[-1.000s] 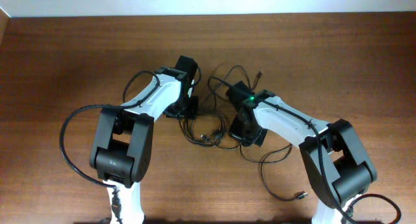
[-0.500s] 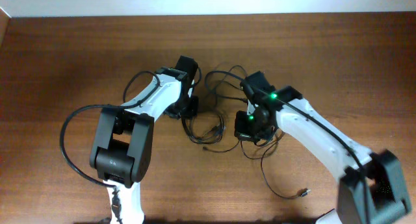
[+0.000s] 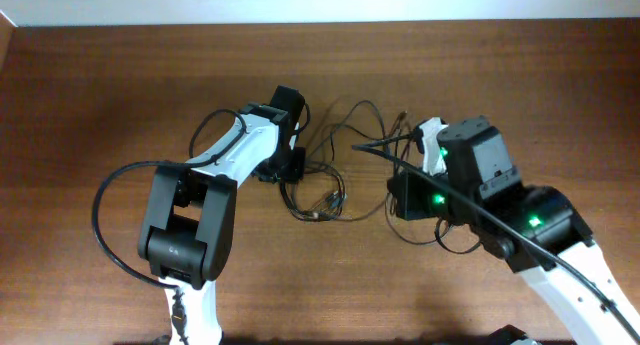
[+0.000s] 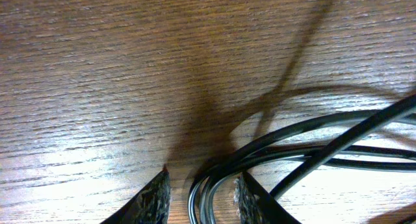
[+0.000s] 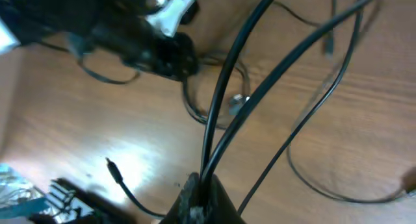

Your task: Untangle cables

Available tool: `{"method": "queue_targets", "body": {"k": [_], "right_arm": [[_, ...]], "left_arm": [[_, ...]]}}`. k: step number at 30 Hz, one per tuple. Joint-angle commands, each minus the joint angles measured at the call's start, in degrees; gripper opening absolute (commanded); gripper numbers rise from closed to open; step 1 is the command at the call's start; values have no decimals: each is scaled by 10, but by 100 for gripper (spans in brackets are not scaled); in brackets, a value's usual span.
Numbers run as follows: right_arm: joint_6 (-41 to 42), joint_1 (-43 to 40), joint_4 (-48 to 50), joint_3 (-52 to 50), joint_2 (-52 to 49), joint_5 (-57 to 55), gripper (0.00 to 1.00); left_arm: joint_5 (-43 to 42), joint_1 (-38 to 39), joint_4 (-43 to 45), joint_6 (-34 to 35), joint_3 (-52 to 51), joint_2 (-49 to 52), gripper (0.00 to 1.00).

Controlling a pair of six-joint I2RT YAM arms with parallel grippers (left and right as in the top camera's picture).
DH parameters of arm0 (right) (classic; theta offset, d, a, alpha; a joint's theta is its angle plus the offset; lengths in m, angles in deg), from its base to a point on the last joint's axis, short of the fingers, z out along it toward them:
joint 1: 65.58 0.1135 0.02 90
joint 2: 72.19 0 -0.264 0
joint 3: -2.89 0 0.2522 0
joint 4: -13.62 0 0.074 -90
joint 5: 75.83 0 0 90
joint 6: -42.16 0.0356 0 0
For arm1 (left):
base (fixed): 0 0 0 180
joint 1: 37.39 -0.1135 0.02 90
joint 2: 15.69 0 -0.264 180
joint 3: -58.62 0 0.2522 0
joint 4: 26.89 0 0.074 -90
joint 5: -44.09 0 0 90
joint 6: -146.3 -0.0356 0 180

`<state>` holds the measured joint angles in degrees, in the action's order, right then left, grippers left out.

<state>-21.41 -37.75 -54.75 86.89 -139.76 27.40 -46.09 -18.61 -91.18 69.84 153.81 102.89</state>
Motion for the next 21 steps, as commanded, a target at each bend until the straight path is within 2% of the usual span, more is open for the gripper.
{"method": "queue_targets", "body": {"k": [1,11,21], "right_arm": [[-14,-2,-28,5,-57,-24,4],[-27,-39,-68,4,-285,-45,4],[-26,-53,-82,0,-307,-62,4]], "left_arm": [[0,0,0,3,-11,1,36],[0,0,-2,3,-12,1,38],[0,0,-2,3,-12,1,38]]}}
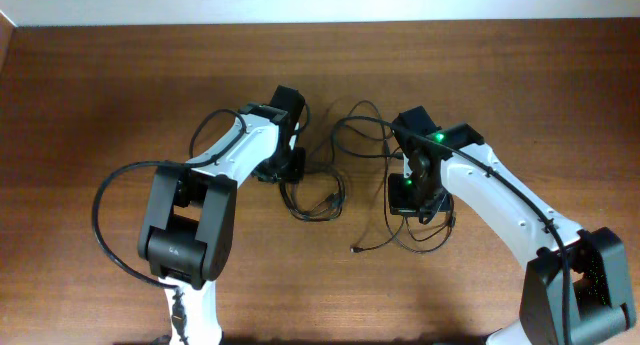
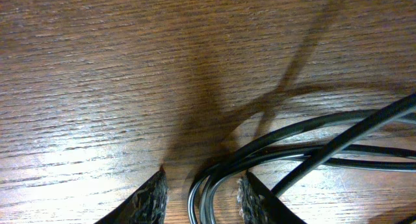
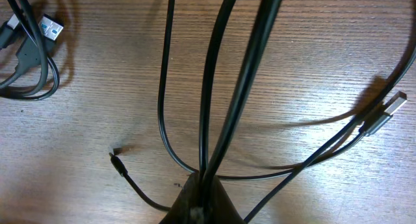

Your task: Untangle cables

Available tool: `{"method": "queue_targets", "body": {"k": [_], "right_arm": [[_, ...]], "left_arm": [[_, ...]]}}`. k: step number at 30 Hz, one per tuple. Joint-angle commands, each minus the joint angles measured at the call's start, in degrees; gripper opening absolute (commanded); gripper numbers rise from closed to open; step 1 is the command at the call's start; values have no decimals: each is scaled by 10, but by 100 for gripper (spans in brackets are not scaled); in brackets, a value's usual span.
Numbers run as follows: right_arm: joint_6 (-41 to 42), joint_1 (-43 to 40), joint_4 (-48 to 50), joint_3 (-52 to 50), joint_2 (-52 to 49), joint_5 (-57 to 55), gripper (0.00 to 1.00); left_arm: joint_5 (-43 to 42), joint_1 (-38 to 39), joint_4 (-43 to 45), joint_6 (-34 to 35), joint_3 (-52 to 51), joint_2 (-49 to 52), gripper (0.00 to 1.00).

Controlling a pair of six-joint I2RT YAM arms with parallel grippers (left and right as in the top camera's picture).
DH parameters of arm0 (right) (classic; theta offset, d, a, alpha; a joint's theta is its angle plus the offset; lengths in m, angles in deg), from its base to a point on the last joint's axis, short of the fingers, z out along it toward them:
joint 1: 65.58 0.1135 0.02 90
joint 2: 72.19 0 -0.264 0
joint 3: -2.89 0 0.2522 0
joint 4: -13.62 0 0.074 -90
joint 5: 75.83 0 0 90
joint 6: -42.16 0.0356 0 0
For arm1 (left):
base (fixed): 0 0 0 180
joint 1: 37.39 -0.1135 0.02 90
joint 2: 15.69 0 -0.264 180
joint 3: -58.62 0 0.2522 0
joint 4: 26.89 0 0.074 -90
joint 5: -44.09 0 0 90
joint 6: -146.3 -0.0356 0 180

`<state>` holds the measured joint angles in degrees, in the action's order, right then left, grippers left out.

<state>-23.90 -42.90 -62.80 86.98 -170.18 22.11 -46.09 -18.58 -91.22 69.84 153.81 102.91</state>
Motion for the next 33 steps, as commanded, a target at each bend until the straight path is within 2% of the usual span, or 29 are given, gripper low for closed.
{"method": "queue_targets", "body": {"k": [1,8,10,12,16,23,28,33], "right_arm": [[-1,-2,-2,-6,-3,-9,4],[-29,-5,3,-28,-3,-7,4],[-78,-15,-37,2,-2,13,4],[-88,-29,-87,54,-2,15,4],[-118,-40,-115,121,-2,5,4],[-118,-40,-100,130,-2,-226,4],[-187,-40,-66,130,-2,-288,4],[-190,-39,-63,130,-3,-425,4]], "left_arm": [[0,0,-2,3,-11,1,38],[0,0,0,3,-11,1,38],[0,0,0,3,-11,1,39],[0,0,-1,3,-12,1,39],[0,0,0,3,-12,1,39],[0,0,0,4,-12,1,39],[0,0,0,4,-12,1,39],[0,0,2,3,-11,1,39]]}}
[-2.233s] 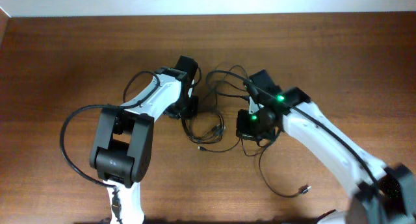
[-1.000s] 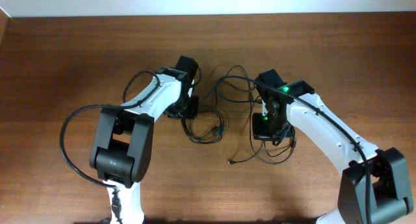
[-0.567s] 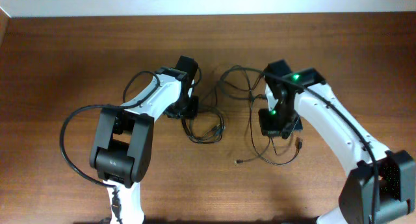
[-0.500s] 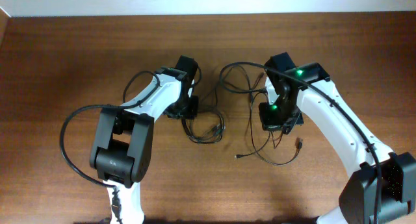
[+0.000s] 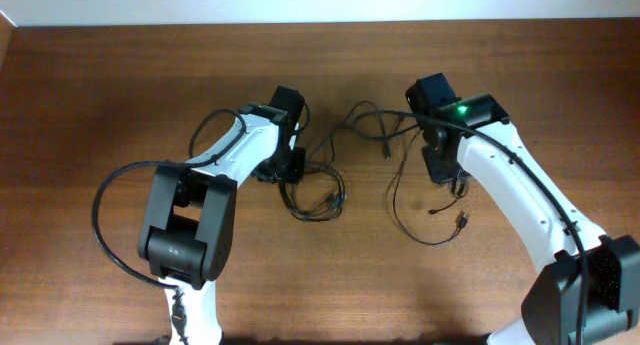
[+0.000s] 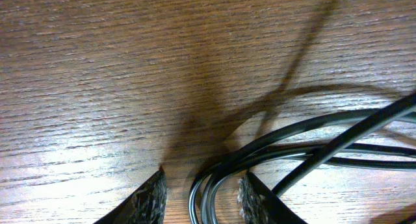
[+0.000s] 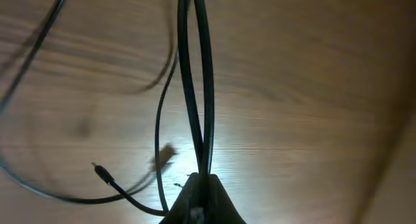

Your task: Untangle cables

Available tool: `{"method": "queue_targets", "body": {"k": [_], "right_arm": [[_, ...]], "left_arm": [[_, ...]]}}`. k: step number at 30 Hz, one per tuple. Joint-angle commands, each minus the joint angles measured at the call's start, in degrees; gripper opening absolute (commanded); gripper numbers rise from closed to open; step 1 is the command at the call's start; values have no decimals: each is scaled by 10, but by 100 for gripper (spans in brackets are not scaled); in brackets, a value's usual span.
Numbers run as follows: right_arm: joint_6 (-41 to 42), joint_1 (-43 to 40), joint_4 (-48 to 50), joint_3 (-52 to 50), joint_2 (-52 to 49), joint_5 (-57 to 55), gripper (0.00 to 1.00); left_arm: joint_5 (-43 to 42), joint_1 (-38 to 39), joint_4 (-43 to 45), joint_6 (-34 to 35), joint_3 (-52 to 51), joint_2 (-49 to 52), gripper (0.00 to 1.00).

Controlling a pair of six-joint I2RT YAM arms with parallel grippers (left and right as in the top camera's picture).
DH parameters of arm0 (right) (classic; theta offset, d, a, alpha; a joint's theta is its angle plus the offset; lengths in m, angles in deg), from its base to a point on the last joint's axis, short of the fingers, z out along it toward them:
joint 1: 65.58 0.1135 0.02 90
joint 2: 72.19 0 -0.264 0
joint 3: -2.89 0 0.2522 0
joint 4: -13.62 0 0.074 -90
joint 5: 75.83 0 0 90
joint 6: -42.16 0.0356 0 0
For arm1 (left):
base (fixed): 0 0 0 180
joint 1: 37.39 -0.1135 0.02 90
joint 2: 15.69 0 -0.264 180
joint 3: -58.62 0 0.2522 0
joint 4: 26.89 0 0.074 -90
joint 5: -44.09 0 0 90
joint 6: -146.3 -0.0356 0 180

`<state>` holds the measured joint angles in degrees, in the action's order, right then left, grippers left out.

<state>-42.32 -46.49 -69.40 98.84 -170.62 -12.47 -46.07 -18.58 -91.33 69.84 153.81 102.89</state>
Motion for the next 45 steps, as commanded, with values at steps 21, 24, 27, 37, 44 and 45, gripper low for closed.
{"method": "queue_targets", "body": {"k": [21,24,27,37,44,45], "right_arm": [[67,-4,60,-83,-43,-191,5],[-22,-4,33,-83,-43,-241,5],[-31,-4,33,-83,-43,-244,5],[12,-4,132,-124,-43,49,20],[12,-4,125,-125,-43,216,60],[11,-4,125,-125,-43,219,66]], "left_arm": [[-1,0,0,3,-12,1,39],[-1,0,0,3,-11,1,39],[-1,0,-1,3,-11,1,40],[-1,0,-1,3,-11,1,40],[-1,0,-1,4,-11,1,40],[-1,0,-1,3,-11,1,40]]}}
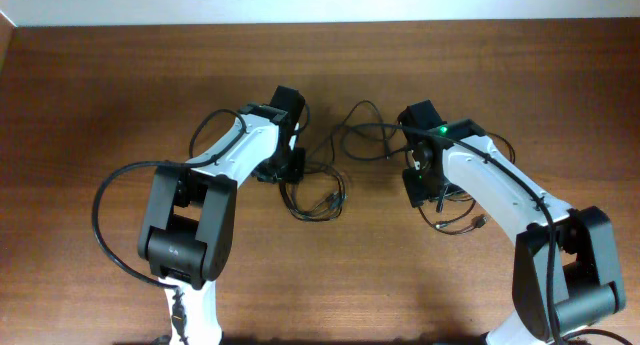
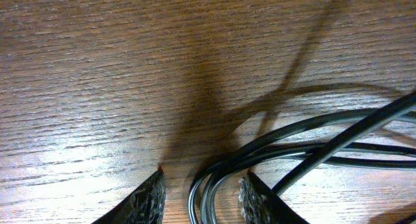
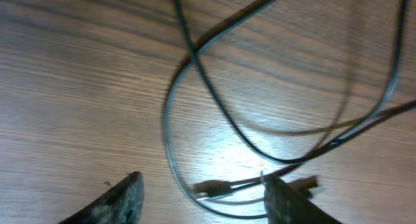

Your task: Untangle cables

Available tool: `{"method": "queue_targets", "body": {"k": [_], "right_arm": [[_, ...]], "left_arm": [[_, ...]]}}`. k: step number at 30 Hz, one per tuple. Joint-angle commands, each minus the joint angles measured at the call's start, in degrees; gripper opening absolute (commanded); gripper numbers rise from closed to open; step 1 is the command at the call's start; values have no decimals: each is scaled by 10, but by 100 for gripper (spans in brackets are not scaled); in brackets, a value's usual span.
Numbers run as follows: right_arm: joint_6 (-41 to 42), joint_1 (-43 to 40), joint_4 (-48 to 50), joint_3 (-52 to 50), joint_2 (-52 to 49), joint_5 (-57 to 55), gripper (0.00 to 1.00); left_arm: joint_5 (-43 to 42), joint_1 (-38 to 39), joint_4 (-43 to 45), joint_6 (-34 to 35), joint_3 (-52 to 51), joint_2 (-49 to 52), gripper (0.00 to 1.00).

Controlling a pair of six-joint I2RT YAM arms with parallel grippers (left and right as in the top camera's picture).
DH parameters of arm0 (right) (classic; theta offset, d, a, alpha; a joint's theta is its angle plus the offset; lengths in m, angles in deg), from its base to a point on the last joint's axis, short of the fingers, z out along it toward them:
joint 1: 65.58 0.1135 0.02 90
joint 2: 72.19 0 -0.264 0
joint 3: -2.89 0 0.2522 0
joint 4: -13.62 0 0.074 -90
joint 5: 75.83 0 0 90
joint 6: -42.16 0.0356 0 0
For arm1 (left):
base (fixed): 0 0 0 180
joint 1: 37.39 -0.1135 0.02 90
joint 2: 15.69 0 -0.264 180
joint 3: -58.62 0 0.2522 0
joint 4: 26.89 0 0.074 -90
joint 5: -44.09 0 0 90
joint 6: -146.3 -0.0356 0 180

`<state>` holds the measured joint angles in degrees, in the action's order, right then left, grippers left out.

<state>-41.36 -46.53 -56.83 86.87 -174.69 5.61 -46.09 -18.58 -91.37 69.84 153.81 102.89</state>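
Black cables lie in two groups on the wooden table (image 1: 120,85). One tangled bundle (image 1: 316,197) with connectors sits at the centre. My left gripper (image 1: 290,168) rests at that bundle's left end; in the left wrist view its fingers (image 2: 147,200) stand apart with a double cable loop (image 2: 207,193) between them, close to the right finger. A thinner cable (image 1: 452,222) lies by my right gripper (image 1: 422,188). In the right wrist view that gripper (image 3: 205,199) is open wide, low over the thin cable (image 3: 179,113) and a small plug (image 3: 209,187).
More cable strands (image 1: 365,125) arch between the two arms toward the back. A plug end (image 1: 481,222) lies to the right of my right gripper. The pale wall edge (image 1: 320,3) bounds the table at the back.
My right gripper was shut on a doubled black cable; now it is open and a little further left and nearer, with the cable lying on the table. My left gripper has not moved.
My right gripper first held cable strands raised high above the table. Then it was low beside the bundle, still shut on them, then further right with the strands drawn away. Now it is open. My left gripper stayed at the bundle throughout.
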Motion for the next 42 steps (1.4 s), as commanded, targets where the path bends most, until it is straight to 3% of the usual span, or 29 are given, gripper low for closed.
{"method": "queue_targets", "body": {"k": [1,6,10,16,17,18,20,21,25,26,27,28,31,32,34,35,42], "right_arm": [[2,-4,5,-5,-2,38,70],[0,-12,37,-12,-2,38,75],[0,-27,111,-57,-2,39,60],[0,-26,221,-156,-2,41,59],[0,-26,222,-160,-2,41,55],[0,-26,220,-160,-2,41,37],[0,-26,217,-160,-2,41,10],[0,-26,216,-160,-2,41,4],[0,-26,211,-159,-2,54,4],[0,-26,205,-153,0,55,14],[0,-26,189,-139,2,57,45],[0,-26,170,-117,2,58,52],[0,-28,118,-31,2,57,59],[0,-31,110,-15,2,57,65],[0,-57,95,36,2,49,91],[0,-78,100,38,2,50,98],[0,-155,101,9,-31,70,99]], "left_arm": [[0,0,-1,3,-11,1,40],[0,0,-1,4,-12,1,40],[0,0,-1,3,-12,1,40],[0,0,0,3,-11,1,40],[0,0,0,4,-11,1,40],[0,0,0,3,-12,1,41],[0,0,0,4,-11,1,41],[0,0,0,4,-11,1,41],[0,0,0,4,-12,1,41],[0,0,0,4,-12,1,41],[0,0,0,4,-11,1,41],[0,0,2,4,-11,1,41],[0,0,2,4,-11,1,41],[0,0,2,4,-11,1,41],[0,0,1,3,-12,1,41],[0,0,1,3,-11,1,41],[0,0,2,3,-11,1,43]]}}
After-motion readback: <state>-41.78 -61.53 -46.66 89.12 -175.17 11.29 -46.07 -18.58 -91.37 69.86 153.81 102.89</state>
